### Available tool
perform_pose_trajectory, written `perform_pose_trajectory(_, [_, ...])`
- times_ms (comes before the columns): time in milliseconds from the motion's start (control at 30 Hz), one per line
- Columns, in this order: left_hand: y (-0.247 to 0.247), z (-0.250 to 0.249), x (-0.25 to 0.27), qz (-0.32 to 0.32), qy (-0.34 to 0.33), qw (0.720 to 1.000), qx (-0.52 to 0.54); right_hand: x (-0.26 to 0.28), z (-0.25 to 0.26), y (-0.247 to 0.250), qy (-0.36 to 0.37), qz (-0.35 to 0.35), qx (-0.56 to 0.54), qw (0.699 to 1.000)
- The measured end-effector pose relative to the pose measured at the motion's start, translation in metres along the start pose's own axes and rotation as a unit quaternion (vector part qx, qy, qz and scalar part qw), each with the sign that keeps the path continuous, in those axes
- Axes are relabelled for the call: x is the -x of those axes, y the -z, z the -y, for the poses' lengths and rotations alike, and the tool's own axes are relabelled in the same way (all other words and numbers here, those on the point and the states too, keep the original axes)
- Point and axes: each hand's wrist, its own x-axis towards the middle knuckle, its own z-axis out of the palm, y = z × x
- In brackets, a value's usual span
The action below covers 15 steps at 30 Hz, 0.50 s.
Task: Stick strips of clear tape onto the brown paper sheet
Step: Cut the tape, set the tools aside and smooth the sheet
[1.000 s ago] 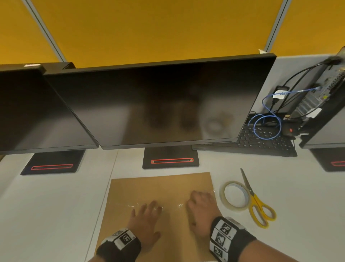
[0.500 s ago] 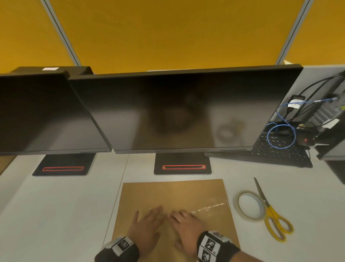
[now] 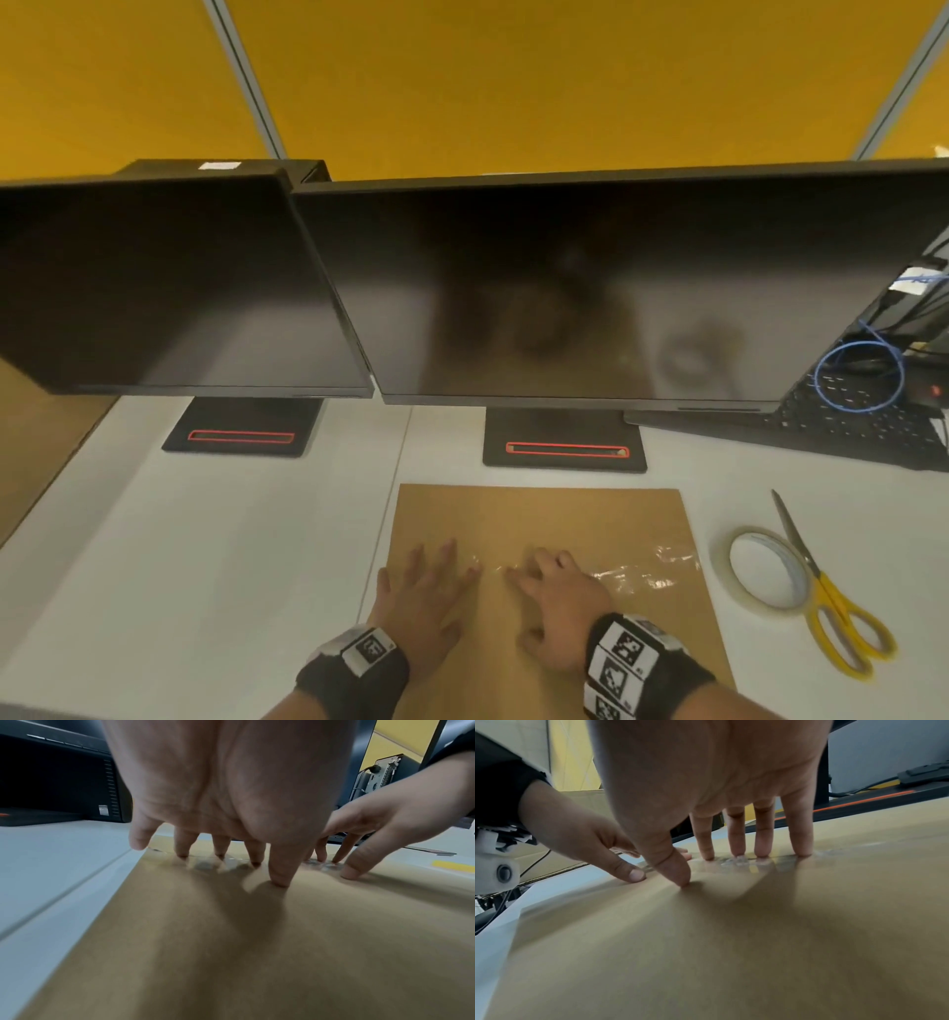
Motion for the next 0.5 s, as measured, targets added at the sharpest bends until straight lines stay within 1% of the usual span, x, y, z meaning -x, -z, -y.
perform_pose_trajectory(167, [0.002, 0.004, 0.000, -0.012, 0.005, 1.000, 0.022, -0.005, 0.005, 0.009, -0.015, -0.013, -0.012, 1.000])
perform_pose_trajectory(300, [0.003, 0.008, -0.003, -0.013, 0.006, 1.000, 0.019, -0.010, 0.007, 0.012, -0.013, -0.040, -0.028, 0.999])
perform_pose_trajectory(400, [0.001, 0.011, -0.005, -0.015, 0.004, 1.000, 0.014, -0.014, 0.004, 0.012, -0.005, -0.046, -0.037, 0.998])
perform_pose_trajectory(500, [-0.003, 0.016, -0.007, -0.045, 0.040, 0.998, 0.037, -0.018, 0.003, 0.014, 0.000, -0.039, -0.017, 0.999])
